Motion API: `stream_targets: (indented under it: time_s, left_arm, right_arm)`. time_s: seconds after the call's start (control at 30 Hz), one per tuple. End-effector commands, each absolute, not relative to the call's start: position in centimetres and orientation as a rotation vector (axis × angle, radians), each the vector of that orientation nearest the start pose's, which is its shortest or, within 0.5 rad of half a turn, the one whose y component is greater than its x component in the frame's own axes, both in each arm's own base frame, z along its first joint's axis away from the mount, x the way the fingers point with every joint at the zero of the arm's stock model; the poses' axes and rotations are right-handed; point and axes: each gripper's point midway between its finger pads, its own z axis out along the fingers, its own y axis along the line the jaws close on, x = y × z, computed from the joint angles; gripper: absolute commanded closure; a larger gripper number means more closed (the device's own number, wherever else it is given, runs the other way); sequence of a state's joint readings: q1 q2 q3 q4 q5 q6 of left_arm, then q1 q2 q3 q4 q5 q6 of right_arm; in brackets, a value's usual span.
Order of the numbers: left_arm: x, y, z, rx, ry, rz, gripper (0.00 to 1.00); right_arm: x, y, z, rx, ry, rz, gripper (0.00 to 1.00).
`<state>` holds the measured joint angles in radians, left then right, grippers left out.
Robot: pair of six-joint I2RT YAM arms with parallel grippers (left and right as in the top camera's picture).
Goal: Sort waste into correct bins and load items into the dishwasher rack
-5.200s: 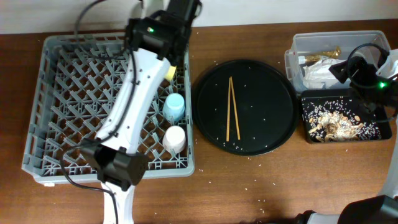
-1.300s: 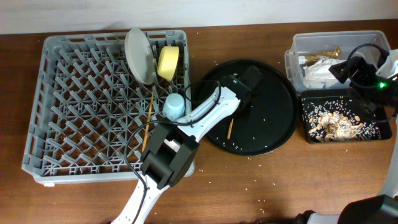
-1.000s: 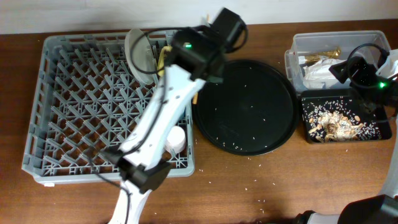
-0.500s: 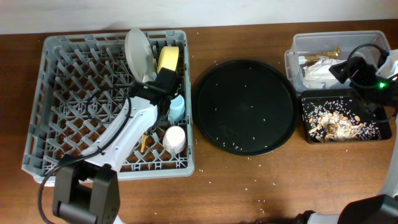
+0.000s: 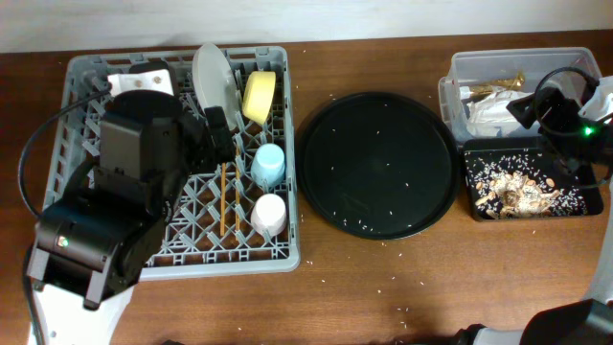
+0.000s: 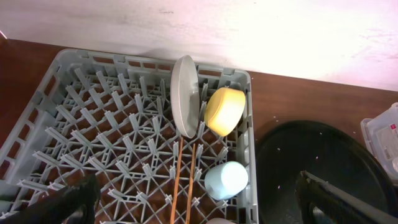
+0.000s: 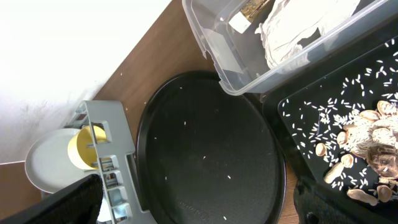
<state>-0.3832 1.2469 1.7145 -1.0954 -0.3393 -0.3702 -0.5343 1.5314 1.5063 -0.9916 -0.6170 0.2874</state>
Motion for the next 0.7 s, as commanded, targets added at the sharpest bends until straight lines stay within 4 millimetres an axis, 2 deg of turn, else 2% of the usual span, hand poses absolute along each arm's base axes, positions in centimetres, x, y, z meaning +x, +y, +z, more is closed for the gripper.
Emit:
stream_targets:
  time_s: [0.0,0.03,0.07,0.1,0.13,0.17,0.2,0.23,0.27,0.3,0.33,0.4,0.43,0.47,0.5,0.53,0.57,0.67]
  left_arm:
    - [31.1,-6.5,39.5,-0.178,2.133,-0.086,0.00]
    - [31.1,-6.5,39.5,-0.178,2.133,-0.086,0.00]
    - [31.1,-6.5,39.5,-0.178,2.133,-0.086,0.00]
    - [31.1,-6.6,39.5,-0.178,2.133,-0.087,0.00]
    - [31.1,-6.5,39.5,-0.178,2.133,-0.086,0.00]
    - [31.1,-6.5,39.5,-0.178,2.133,-0.086,0.00]
    - [31.1,-6.5,39.5,-0.178,2.133,-0.086,0.00]
    - [31.1,-6.5,39.5,-0.178,2.133,-0.086,0.00]
    - [31.1,-6.6,39.5,-0.178,2.133,-0.087,0.00]
    - [31.1,-6.5,39.5,-0.178,2.133,-0.086,0.00]
    - [31.1,-6.6,39.5,-0.178,2.133,-0.087,0.00]
    - [31.1,-6.5,39.5,-0.178,2.133,-0.086,0.00]
    - [31.1,-6.5,39.5,-0.178,2.133,-0.086,0.00]
    - [31.1,-6.6,39.5,-0.178,2.133,-0.087,0.00]
    - [31.1,-6.6,39.5,-0.178,2.133,-0.087,0.00]
    - [31.1,-6.5,39.5,-0.178,2.133,-0.086,0.00]
    - [31.1,-6.6,39.5,-0.178,2.133,-0.087,0.00]
    - [31.1,-6.5,39.5,-0.178,2.133,-0.086,0.00]
  right_arm:
    - [36.9,-10.2,25.0,0.764,2.326,0.679,0.02]
    - [36.6,-9.5,25.9,0.729,2.316,0.666,0.01]
    - [36.4,-7.7,27.2,0.655,2.322,0.592,0.01]
    - [35.9,-7.3,28.9,0.594,2.308,0.300,0.01]
    - [35.0,-4.6,31.1,0.485,2.275,0.168,0.01]
    - [34.1,-0.9,32.9,0.355,2.244,0.190,0.02]
    - [32.4,1.9,35.3,0.205,2.182,0.129,0.02]
    - [31.2,3.0,36.6,0.162,2.139,0.128,0.02]
    - [30.0,3.4,37.0,0.143,2.118,0.144,0.01]
    - [28.9,3.2,36.2,0.143,2.119,0.146,0.01]
    - [27.7,2.5,34.5,0.159,2.113,0.118,0.01]
    - [27.7,1.5,31.7,0.189,1.975,0.083,0.01]
    - [27.4,1.4,29.4,0.189,1.865,0.109,0.02]
    - [27.0,1.6,27.7,0.182,1.816,0.132,0.01]
    - [26.0,1.9,24.5,0.160,1.774,0.167,0.02]
    - [25.4,2.4,22.5,0.116,1.745,0.187,0.02]
    - [24.9,3.1,21.2,0.037,1.688,0.191,0.01]
    - [24.7,2.7,18.3,0.044,1.608,0.180,0.02]
